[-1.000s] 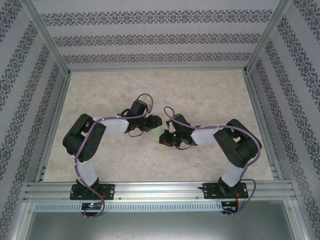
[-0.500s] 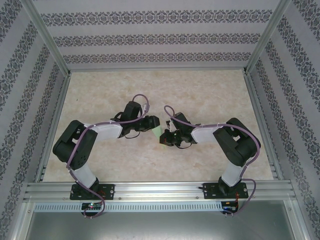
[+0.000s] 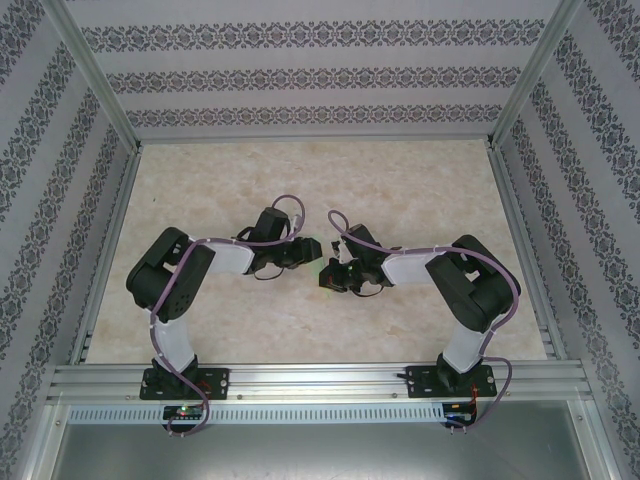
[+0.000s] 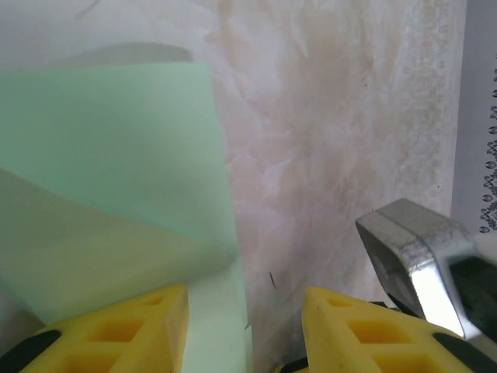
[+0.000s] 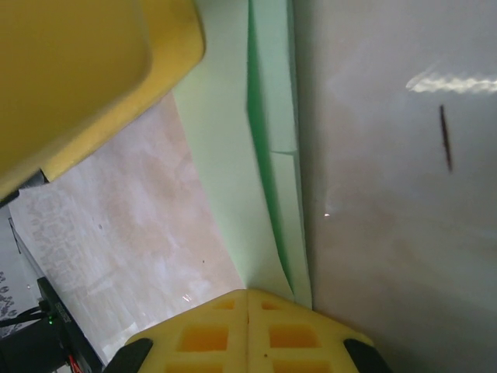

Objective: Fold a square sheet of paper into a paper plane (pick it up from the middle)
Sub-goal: Fold the wing for the fifth time at the center of the table.

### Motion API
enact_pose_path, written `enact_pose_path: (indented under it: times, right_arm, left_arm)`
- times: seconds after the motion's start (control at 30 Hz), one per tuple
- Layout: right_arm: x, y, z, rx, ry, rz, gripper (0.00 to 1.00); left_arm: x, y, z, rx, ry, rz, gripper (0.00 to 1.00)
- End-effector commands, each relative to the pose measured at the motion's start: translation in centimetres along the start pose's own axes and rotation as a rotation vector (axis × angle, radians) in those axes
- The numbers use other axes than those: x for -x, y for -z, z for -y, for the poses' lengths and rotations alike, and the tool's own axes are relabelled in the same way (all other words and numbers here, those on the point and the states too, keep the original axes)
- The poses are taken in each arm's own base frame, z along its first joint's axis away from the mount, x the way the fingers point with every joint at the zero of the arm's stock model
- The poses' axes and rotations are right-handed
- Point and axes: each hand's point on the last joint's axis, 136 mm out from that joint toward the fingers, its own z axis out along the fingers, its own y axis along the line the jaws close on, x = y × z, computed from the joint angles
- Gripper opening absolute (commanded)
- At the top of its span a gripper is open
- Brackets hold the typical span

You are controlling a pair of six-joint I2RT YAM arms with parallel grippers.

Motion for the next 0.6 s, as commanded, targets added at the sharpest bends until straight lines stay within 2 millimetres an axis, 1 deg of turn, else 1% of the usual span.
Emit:
enact_pose_path:
  times: [0.0, 0.2, 0.37, 0.57]
  right_arm:
    - [-4.3, -0.8, 5.9, -0.192, -0.087, -0.131, 0.00]
    - [-5.0, -0.6, 6.2, -0.200, -0.078, -0.162, 0.00]
    - [-5.2, -0.4, 6.3, -0.205, -0.073, -0.170, 0.00]
    - [-5.2, -0.3, 6.2, -0.202, -0.071, -0.165, 0.00]
  left_arm:
    - [3.1, 0.0, -0.6, 0.019, -0.031, 0.077, 0.44]
    - [4.7, 0.4, -1.9, 0.049, -0.033, 0.095, 0.44]
    - [5.6, 0.3, -3.2, 0.060, -0.025, 0.093, 0.44]
    - [7.6, 0.8, -3.9, 0.057, -0.025, 0.108, 0.43]
